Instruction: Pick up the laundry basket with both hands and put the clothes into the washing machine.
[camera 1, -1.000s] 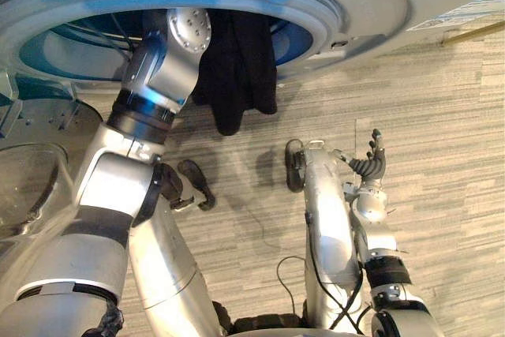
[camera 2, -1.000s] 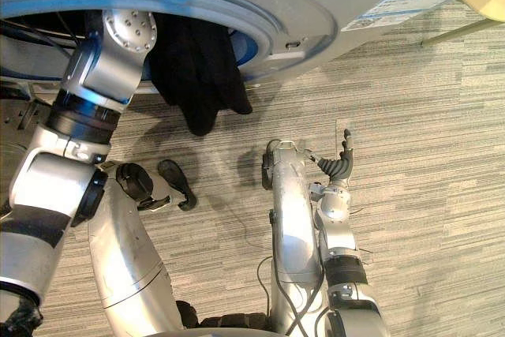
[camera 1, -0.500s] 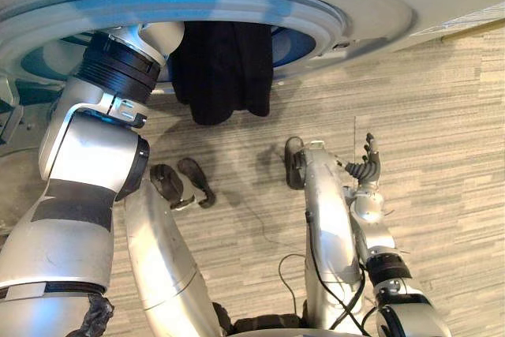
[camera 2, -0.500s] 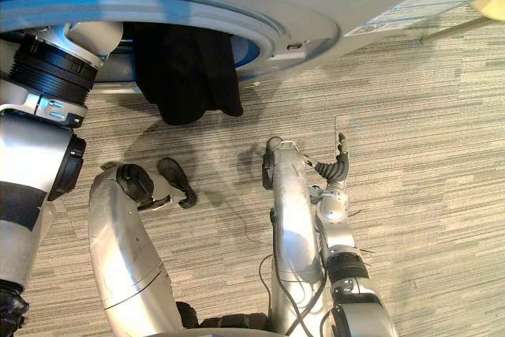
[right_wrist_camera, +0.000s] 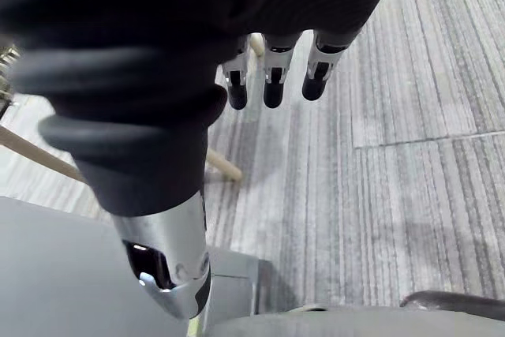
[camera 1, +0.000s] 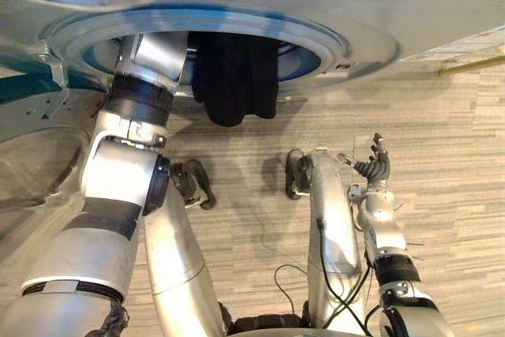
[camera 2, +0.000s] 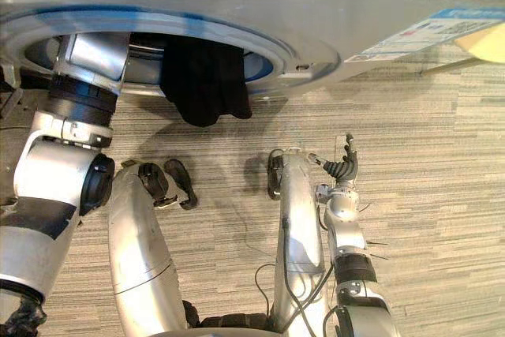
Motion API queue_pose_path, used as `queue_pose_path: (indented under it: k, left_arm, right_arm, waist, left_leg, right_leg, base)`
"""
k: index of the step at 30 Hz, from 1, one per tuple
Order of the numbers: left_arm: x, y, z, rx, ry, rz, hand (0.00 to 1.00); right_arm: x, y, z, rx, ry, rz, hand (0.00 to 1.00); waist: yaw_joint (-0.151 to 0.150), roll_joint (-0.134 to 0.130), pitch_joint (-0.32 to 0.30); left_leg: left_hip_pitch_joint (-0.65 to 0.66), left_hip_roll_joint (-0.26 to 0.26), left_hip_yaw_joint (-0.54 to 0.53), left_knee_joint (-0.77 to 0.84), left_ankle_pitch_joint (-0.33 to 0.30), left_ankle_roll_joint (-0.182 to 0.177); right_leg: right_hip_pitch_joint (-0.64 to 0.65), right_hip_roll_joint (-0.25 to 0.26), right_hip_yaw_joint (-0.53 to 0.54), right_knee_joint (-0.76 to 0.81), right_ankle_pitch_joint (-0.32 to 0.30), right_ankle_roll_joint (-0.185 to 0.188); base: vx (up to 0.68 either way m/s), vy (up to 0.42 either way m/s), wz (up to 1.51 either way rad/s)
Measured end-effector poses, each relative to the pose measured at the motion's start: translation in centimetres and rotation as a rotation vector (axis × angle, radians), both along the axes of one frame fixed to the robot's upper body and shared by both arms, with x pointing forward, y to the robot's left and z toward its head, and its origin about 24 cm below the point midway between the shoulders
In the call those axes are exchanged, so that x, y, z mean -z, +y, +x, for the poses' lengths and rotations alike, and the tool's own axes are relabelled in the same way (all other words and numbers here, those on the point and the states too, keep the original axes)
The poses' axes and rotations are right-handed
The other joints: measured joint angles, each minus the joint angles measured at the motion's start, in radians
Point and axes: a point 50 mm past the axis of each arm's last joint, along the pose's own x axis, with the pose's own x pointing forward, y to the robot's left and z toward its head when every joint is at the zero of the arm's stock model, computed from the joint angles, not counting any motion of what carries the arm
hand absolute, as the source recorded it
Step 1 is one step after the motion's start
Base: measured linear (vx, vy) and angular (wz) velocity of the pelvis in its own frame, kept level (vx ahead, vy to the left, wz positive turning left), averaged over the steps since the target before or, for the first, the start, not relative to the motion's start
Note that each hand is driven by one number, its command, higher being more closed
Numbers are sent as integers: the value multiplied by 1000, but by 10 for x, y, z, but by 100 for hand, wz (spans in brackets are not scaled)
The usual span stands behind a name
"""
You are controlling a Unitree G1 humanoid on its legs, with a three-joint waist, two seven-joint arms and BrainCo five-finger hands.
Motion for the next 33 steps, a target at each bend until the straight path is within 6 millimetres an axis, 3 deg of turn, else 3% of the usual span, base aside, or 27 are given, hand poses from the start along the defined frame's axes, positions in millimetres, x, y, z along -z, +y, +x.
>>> queue_pose_path:
  k: [7,10,11,12,14,18,21,26,31,33]
  left_arm:
    - [51,11,-18,65,21,-84,0]
    - [109,13,-23,101,128,-238,0]
    - [136,10,-26,135,199,-329,0]
    - [151,9,-29,154,237,-379,0]
    - [207,3,-43,211,390,-575,0]
    - [275,-8,-71,305,603,-843,0]
    - [309,-9,-82,315,717,-950,0]
    - [329,-8,-75,284,788,-1027,0]
    - [324,-16,-46,294,812,-1094,0]
    - [318,-27,-29,326,844,-1110,0]
  right_arm:
    - [-5,10,1,-13,-11,28,0]
    - [2,11,-3,-7,12,43,0]
    - [8,8,-7,6,35,46,0]
    - [10,7,-9,12,46,46,0]
    - [15,5,-13,21,69,41,0]
    - [20,9,-18,18,93,53,0]
    - [28,12,-23,12,118,63,0]
    - [36,14,-23,10,154,65,0]
    - [43,20,-18,-10,192,65,0]
    - [34,21,-9,-10,162,78,0]
  waist:
    - [26,0,-17]
    - [31,1,-74]
    - [43,2,-94]
    - [49,3,-102]
    - [55,3,-109]
    - [74,3,-110]
    - [91,4,-147]
    - [102,4,-155]
    - [98,3,-155]
    - [88,1,-154]
  left_leg:
    - [37,-15,-24,-56,24,-27]
    - [36,-17,-24,-79,27,-32]
    - [36,-17,-26,-91,30,-37]
    - [37,-17,-27,-97,33,-42]
    - [49,-20,-34,-111,38,-45]
    - [80,-35,-32,-146,44,-41]
    - [82,-37,-31,-175,54,-43]
    - [82,-52,-36,-210,82,-49]
    - [23,-50,-46,-200,86,-56]
    - [-26,-49,-57,-176,88,-59]
  right_leg:
    - [47,-15,-35,-20,-17,-29]
    - [43,-17,-48,-33,-22,-39]
    - [44,-17,-53,-44,-23,-40]
    - [46,-16,-57,-49,-23,-40]
    - [64,-18,-64,-61,-23,-41]
    - [95,-29,-72,-85,-25,-40]
    - [101,-32,-78,-108,-26,-37]
    - [106,-45,-89,-127,-23,-42]
    - [50,-37,-91,-126,-15,-41]
    - [8,-29,-91,-116,-5,-46]
  base:
    - [29,-65,14]
    - [42,-55,2]
    - [62,-52,1]
    - [65,-50,3]
    - [69,-41,7]
    - [31,-32,12]
    - [9,-42,7]
    - [26,-45,13]
    - [21,-20,-7]
    - [26,11,-14]
